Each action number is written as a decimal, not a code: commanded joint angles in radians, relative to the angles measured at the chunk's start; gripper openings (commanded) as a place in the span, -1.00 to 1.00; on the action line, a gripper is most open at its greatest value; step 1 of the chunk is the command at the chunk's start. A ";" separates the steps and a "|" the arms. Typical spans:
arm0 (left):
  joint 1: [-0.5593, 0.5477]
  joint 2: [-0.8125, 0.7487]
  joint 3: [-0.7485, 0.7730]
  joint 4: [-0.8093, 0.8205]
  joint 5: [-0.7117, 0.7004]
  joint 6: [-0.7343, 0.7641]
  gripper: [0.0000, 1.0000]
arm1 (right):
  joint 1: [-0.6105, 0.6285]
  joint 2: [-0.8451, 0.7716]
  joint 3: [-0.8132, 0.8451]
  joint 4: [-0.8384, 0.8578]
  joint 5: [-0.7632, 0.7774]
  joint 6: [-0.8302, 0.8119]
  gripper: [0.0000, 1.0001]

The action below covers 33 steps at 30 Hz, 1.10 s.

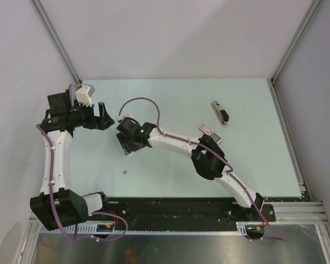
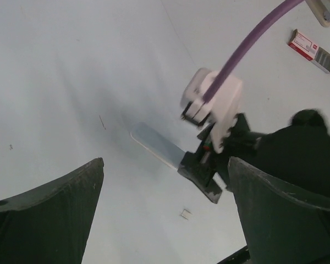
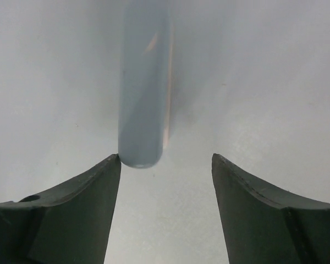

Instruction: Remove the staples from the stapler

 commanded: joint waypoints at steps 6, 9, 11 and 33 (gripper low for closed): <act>-0.070 -0.046 -0.020 0.024 -0.044 -0.005 0.99 | -0.231 -0.410 -0.140 0.057 0.098 -0.083 0.96; -0.138 -0.047 -0.029 0.042 -0.074 -0.020 0.99 | -0.387 -0.530 -0.267 0.114 0.068 -0.051 0.98; -0.179 -0.040 -0.034 0.054 -0.090 -0.031 0.99 | -0.488 -0.595 -0.350 0.145 0.098 -0.048 0.99; -0.377 0.023 -0.073 0.091 -0.163 -0.024 0.99 | -0.879 -0.489 -0.588 0.169 0.146 -0.196 0.79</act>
